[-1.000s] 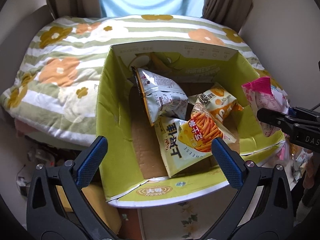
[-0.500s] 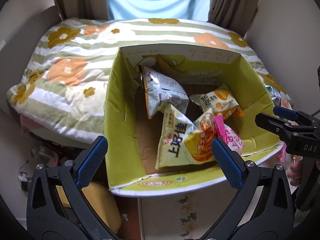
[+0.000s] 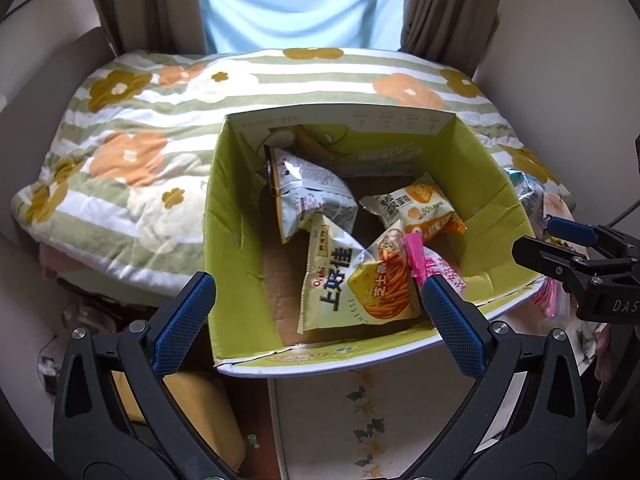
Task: Organize snacks
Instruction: 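Move both tools back toward the remaining snacks on the tray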
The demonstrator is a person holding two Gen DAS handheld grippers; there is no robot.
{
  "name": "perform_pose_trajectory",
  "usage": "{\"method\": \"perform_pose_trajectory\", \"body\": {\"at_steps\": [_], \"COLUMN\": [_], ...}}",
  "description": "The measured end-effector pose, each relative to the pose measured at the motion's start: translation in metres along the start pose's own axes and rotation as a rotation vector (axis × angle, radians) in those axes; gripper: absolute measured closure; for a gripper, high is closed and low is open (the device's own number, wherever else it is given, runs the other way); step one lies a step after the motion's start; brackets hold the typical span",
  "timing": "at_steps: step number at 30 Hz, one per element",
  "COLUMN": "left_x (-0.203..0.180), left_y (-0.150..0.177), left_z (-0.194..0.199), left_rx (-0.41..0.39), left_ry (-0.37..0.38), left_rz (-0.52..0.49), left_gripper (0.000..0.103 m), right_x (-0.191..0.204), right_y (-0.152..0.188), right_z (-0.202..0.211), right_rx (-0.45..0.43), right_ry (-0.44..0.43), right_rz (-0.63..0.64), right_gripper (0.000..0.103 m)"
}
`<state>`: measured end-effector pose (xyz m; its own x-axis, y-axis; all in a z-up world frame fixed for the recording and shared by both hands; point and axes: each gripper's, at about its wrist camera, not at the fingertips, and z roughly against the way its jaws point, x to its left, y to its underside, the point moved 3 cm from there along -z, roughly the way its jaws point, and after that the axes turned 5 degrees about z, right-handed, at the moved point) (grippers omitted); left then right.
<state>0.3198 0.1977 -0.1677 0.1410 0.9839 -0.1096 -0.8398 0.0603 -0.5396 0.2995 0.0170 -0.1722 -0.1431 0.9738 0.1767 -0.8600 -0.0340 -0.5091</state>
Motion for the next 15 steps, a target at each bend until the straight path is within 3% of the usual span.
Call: {"method": "perform_pose_trajectory", "body": {"at_steps": [8, 15], "left_x": [-0.035, -0.089], "left_y": [-0.001, 0.007], "left_z": [0.012, 0.022], "left_rx": [-0.025, -0.033], "left_ry": [0.075, 0.156], "left_rz": [-0.079, -0.126], "left_gripper": [0.001, 0.001], "right_x": [-0.009, -0.05], "right_y": [0.004, 0.016], "right_z": [0.033, 0.086], "right_rx": [-0.05, -0.124], "right_ry": [0.057, 0.124], "right_rz": [-0.039, -0.108], "right_gripper": [0.008, 0.008]}}
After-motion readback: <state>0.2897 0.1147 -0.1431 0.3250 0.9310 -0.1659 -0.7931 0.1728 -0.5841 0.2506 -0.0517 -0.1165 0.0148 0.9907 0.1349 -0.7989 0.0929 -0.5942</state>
